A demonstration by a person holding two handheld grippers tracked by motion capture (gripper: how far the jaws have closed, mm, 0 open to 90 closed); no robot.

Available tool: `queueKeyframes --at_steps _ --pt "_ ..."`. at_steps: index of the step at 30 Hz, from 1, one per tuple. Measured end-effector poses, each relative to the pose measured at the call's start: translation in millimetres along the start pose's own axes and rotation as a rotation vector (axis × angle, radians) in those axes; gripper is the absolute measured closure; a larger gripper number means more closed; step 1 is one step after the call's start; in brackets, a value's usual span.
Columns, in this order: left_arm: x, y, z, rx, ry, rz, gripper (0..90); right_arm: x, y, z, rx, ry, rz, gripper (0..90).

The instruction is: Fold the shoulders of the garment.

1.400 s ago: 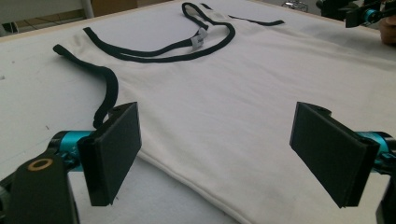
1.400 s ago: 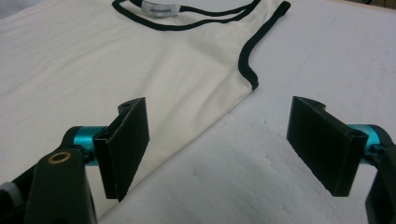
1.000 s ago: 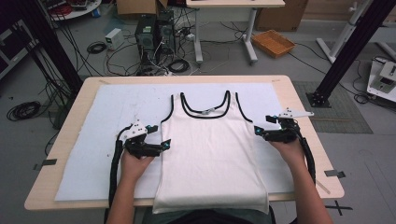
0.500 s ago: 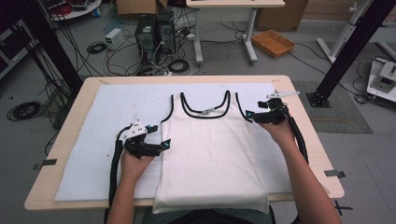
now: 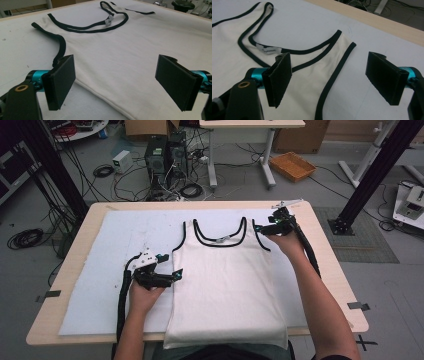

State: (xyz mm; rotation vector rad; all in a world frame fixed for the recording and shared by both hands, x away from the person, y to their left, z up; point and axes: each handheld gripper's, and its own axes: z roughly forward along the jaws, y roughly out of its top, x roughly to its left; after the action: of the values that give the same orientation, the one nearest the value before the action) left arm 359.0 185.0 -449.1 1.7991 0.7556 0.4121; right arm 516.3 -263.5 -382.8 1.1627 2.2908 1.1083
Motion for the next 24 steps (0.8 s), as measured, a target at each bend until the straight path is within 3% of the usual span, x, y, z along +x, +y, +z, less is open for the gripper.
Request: queueKeyframes --at_steps 11,14,20,24 --pt "0.3 0.1 0.2 0.002 0.003 -0.005 16.6 -9.3 17.3 45.1 0.085 -0.031 0.025 21.6" --pt "0.3 0.1 0.2 0.002 0.003 -0.006 16.6 -13.1 19.3 55.6 0.092 -0.008 0.079 21.6" --pt "1.5 0.2 0.3 0.002 0.003 -0.015 16.6 -12.6 24.8 76.8 0.117 -0.018 0.09 21.7" --pt "1.4 0.2 0.4 0.002 0.006 -0.016 16.6 -13.8 27.1 95.9 0.185 -0.063 0.073 22.1"
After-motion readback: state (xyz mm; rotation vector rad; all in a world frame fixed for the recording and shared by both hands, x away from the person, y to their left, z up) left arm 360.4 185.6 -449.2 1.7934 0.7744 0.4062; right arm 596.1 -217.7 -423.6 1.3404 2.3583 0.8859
